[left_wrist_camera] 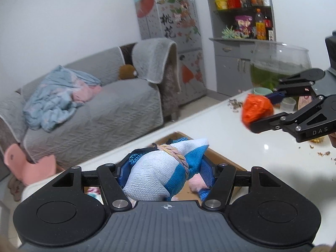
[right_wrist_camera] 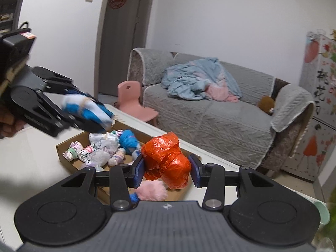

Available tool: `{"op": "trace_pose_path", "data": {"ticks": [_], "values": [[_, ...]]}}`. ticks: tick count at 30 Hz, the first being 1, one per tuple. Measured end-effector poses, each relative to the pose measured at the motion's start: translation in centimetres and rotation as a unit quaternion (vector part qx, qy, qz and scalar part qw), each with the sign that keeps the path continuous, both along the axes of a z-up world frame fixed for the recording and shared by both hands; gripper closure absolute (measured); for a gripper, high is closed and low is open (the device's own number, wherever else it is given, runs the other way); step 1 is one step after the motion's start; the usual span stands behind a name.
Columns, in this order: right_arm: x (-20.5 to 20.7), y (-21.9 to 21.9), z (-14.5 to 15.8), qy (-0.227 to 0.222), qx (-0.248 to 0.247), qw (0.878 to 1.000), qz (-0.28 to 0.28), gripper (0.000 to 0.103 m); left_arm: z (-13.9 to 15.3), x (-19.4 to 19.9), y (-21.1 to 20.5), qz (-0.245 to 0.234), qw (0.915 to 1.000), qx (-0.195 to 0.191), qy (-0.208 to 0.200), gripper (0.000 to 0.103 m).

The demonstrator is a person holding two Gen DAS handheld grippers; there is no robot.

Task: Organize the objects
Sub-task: 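Lift both bundles, carry them over the box and lower them inside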

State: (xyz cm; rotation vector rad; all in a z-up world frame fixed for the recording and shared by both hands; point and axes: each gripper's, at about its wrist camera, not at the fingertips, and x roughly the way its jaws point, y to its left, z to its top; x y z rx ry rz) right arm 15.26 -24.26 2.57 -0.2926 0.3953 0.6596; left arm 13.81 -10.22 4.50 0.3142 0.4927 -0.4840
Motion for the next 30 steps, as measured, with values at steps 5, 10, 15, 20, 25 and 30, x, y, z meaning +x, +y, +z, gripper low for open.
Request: {"op": "trace_pose_path", "data": {"ticks": [5, 10, 15, 20, 25, 30], "values": [[1.2, 1.2, -0.7, 0.011, -0.006, 1.0, 0.021, 0.063, -2.2, 1.5, -0.6, -0.011, 0.9997, 0.003, 0.02, 0.034], [2.0, 1.7, -1.4, 0.021, -0.015, 0.999, 0.031, 0.062, -3.9, 2.8, -0.6, -0.016, 0.999, 0.003, 0.042, 0.034], [2.3, 2.1, -2.1, 0.032, -0.02, 0.999, 0.034, 0.062, -5.8, 4.2, -0.3, -0.025, 0.9972, -0.004, 0.07, 0.034], [2.4, 2.5, -2.5, 0.042, -0.024, 0.998, 0.038, 0.062, -8.0, 5.5, 0.0, -0.034, 0.9927, -0.012, 0.115, 0.034], [2.6, 3.3, -3.2, 0.052, -0.031, 0.997, 0.048, 0.062, -9.4, 6.4, 0.8, -0.037, 0.9891, -0.003, 0.143, 0.034], [3.3, 4.9, -4.0, 0.066, -0.044, 0.994, 0.069, 0.062, -10.0, 6.4, 1.5, -0.041, 0.9875, 0.042, 0.147, 0.034]]}}
